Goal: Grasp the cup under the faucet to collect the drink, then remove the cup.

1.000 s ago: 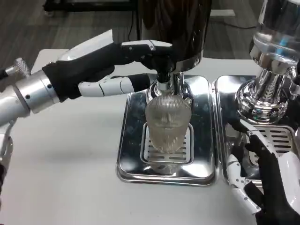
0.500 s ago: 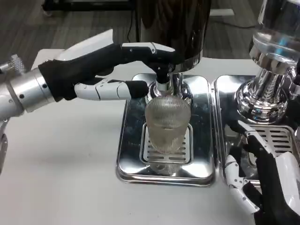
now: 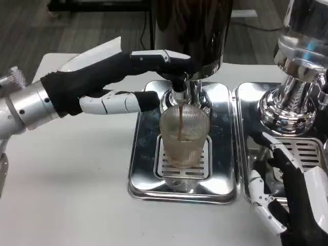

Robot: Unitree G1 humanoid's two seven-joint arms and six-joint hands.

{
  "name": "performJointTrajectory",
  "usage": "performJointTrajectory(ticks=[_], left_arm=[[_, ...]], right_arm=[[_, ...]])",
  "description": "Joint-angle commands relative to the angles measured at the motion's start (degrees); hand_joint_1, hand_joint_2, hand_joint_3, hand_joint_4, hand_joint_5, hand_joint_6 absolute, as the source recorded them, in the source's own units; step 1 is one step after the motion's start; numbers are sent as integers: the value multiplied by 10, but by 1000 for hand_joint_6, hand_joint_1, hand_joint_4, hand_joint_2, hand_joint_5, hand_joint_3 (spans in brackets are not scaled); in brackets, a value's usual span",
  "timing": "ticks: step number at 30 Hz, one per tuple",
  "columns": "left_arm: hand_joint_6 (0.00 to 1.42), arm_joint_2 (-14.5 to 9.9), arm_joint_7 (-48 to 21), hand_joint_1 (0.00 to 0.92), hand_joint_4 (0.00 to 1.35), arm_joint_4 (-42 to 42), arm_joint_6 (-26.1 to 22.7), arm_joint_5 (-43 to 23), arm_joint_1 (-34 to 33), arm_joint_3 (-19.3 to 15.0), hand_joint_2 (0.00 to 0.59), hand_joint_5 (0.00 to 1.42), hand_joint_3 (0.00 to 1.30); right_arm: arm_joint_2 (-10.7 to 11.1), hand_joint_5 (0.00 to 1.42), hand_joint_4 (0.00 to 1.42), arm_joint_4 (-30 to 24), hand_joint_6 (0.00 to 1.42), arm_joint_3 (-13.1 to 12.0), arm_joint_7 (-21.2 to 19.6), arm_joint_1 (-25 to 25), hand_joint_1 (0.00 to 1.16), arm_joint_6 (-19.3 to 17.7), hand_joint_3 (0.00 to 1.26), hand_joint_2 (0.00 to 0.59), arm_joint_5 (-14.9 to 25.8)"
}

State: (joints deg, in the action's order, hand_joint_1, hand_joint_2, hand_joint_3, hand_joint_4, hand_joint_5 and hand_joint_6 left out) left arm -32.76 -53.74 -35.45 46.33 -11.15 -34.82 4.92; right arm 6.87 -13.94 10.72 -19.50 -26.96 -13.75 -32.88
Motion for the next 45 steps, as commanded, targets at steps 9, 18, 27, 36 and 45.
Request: performJointTrajectory(ticks=[9, 18, 27, 36, 45], left_arm=[[270, 2, -26, 0, 190, 16, -3, 6, 23, 11, 83, 247, 224], [261, -3, -31, 0, 194, 20, -7, 2, 27, 7, 83, 246, 223], [257, -2, -30, 0, 197, 24, -8, 2, 30, 8, 83, 246, 223], [256, -2, -28, 0, 198, 29, -11, 5, 32, 8, 86, 246, 223], [255, -2, -29, 0, 198, 31, -12, 5, 31, 9, 90, 246, 226]], right_arm=[[-3, 166, 220, 4, 282, -6, 30, 22, 474, -3, 232, 514, 51], [-6, 175, 101, 10, 322, -3, 89, 58, 445, 24, 61, 273, 95], [-6, 29, 0, 14, 261, 4, 149, 103, 469, 79, 0, 214, 111], [-5, 0, 0, 44, 107, 20, 190, 147, 495, 119, 0, 203, 112], [-10, 0, 0, 74, 66, 22, 187, 176, 507, 129, 0, 194, 112]])
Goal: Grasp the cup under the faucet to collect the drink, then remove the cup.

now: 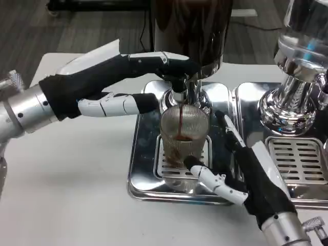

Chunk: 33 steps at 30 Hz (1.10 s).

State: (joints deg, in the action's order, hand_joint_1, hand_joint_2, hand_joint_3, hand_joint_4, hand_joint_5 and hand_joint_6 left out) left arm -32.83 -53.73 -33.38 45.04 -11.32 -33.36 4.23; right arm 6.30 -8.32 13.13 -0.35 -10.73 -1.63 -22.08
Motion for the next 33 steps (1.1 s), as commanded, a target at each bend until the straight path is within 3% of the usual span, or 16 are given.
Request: performJointTrajectory(ticks=[1, 14, 33], left_arm=[[255, -1, -29, 0, 198, 11, 1, 6, 16, 15, 91, 246, 226], [255, -3, -29, 0, 207, 17, -3, 7, 19, 15, 104, 248, 231], [255, -10, -24, 0, 211, 37, -11, 9, 38, 5, 119, 257, 236]], right_arm=[[-6, 0, 0, 23, 65, -2, -7, 17, 508, 7, 0, 191, 4], [-19, 0, 0, 69, 64, -9, -11, 56, 515, 10, 0, 189, 17], [-16, 0, 0, 143, 66, -12, -4, 117, 506, -21, 0, 185, 46]])
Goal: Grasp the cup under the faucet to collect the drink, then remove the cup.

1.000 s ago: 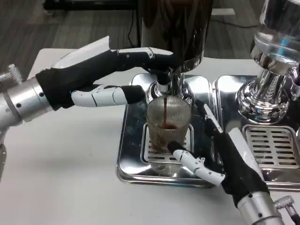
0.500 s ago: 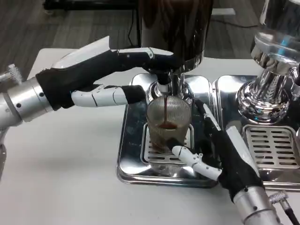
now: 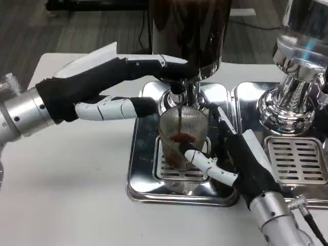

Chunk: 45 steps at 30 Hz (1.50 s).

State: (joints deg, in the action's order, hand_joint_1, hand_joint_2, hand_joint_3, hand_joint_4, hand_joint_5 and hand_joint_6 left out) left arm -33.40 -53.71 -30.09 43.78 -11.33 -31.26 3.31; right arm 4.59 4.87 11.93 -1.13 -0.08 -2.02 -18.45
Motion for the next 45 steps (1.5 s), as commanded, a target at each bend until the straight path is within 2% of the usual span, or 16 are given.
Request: performJointTrajectory(ticks=[1, 11, 17, 21, 28, 31, 36, 40, 45], left_arm=[[255, -4, -24, 0, 218, 4, 2, 10, 17, 15, 120, 257, 242], [255, -1, -21, 0, 222, 6, 0, 13, 19, 19, 131, 261, 245], [255, -3, -18, 0, 222, 11, -3, 16, 22, 19, 132, 262, 246], [255, -4, -18, 0, 222, 11, -4, 16, 23, 19, 136, 262, 250], [254, -5, -20, 0, 222, 11, -5, 15, 22, 19, 140, 262, 257], [254, -5, -20, 0, 228, 11, -6, 15, 22, 19, 143, 262, 264], [254, -3, -20, 0, 231, 12, -7, 14, 23, 20, 144, 262, 267], [254, -2, -20, 0, 232, 14, -8, 15, 23, 21, 145, 262, 268], [254, -3, -19, 0, 241, 17, -12, 13, 26, 20, 140, 262, 275]], right_arm=[[2, 0, 0, 12, 67, 0, 5, 11, 504, -19, 0, 184, 11], [7, 0, 0, 23, 67, 5, 18, 21, 492, -32, 0, 181, 17], [10, 0, 0, 26, 67, 11, 17, 26, 490, -30, 0, 179, 7], [11, 0, 0, 30, 67, 16, 15, 31, 541, -26, 0, 177, -1], [5, 0, 0, 32, 80, 20, -1, 33, 592, -17, 0, 172, -16], [2, 0, 0, 32, 130, 19, -11, 34, 638, -10, 0, 172, -24], [-6, 0, 0, 22, 190, 20, -47, 26, 652, -3, 0, 173, -46], [-11, 0, 0, 17, 206, 23, -59, 27, 653, 7, 0, 173, -58], [-18, 102, 0, 22, 285, 34, -66, 33, 654, 13, 0, 173, -75]])
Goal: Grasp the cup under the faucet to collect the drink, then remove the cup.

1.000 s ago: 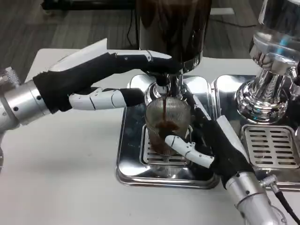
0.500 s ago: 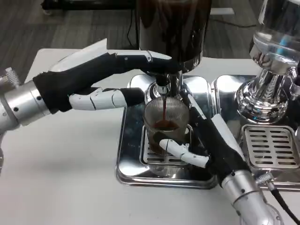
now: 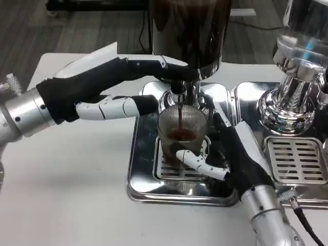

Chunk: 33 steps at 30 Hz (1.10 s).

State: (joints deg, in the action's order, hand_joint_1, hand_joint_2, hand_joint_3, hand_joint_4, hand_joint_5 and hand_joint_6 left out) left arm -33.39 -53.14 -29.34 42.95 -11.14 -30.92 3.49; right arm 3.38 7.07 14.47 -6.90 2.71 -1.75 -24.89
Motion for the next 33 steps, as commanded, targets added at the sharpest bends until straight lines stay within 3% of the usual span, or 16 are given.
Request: performJointTrajectory(ticks=[1, 9, 15, 21, 33], left_arm=[[254, -3, -25, 0, 243, 10, -4, 11, 23, 18, 140, 262, 276], [254, -8, -26, 0, 245, 18, -5, 7, 29, 15, 140, 262, 280], [258, -6, -20, 0, 249, 16, -6, 10, 27, 14, 134, 262, 284], [270, -1, 18, 0, 215, 15, 6, 1, 31, -14, 104, 266, 246], [283, -3, 68, 0, 214, -24, 18, 0, 11, -77, 90, 280, 229]], right_arm=[[-6, 114, 0, 1, 292, 10, -7, 7, 654, 11, 0, 173, -12], [-14, 169, 30, 2, 333, 22, -23, 8, 654, 17, 0, 173, -27], [-17, 252, 140, 4, 405, 23, -44, 8, 654, 17, 122, 173, -36], [-18, 316, 229, -4, 458, 22, -57, 2, 660, 19, 219, 177, -42], [-21, 359, 261, 1, 480, 26, -69, 3, 655, 19, 256, 195, -49]])
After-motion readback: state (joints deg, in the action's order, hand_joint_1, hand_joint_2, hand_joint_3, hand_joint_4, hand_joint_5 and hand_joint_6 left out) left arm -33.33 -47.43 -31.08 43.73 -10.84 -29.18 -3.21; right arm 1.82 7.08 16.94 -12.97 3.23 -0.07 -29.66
